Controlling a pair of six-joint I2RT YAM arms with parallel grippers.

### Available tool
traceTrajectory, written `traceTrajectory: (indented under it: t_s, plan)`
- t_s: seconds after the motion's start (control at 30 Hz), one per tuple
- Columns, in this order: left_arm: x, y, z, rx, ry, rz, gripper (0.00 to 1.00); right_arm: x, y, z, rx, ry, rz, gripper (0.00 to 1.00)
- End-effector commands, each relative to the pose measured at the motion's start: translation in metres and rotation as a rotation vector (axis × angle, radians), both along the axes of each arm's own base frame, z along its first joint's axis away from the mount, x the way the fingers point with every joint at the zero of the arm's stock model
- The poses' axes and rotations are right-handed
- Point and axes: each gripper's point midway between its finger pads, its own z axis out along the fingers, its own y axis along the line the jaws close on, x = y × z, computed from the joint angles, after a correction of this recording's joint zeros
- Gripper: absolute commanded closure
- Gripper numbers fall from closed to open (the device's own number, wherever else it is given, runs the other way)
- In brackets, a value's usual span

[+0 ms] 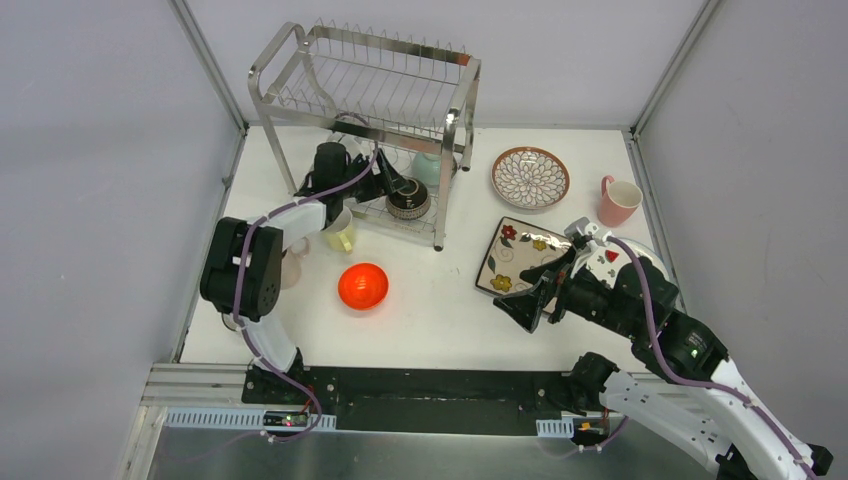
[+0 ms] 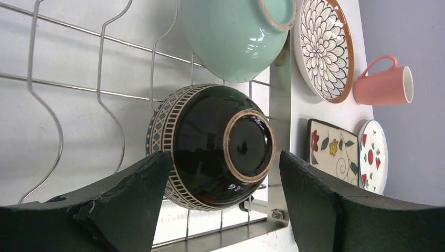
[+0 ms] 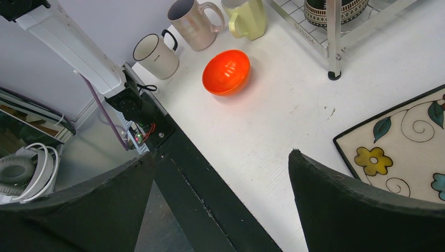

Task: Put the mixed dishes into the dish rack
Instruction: Turn the bowl upside down on the dish rack, then move the bowl to the dish rack.

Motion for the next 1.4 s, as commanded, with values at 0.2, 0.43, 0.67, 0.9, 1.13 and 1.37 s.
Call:
traceTrajectory:
  t_s: [0.2, 0.43, 0.67, 0.9, 1.13, 1.37]
  plan:
    - [-0.002, -0.042, 0.017, -0.065, -0.075, -0.117, 0.26, 0.002, 0.001, 0.008, 0.028, -0.028, -0.002, 0.00]
    - [-0.005, -0.038, 0.019, -0.028, -0.089, -0.109, 0.26, 0.001, 0.000, 0.008, 0.028, -0.027, -0.004, 0.00]
    - [-0.018, -0.033, 0.030, 0.013, -0.132, -0.116, 0.19, 0.001, -0.002, 0.007, 0.027, -0.032, -0.009, 0.00]
    - [-0.029, -0.051, 0.023, 0.051, -0.145, -0.165, 0.15, 0.000, -0.001, 0.008, 0.030, -0.032, -0.002, 0.00]
    - [-0.034, -0.056, 0.029, -0.022, -0.122, -0.141, 0.26, 0.001, -0.004, 0.008, 0.029, -0.041, -0.013, 0.00]
    - [-0.049, -0.062, 0.042, -0.110, -0.111, -0.160, 0.39, 0.000, -0.005, 0.007, 0.030, -0.046, -0.017, 0.00]
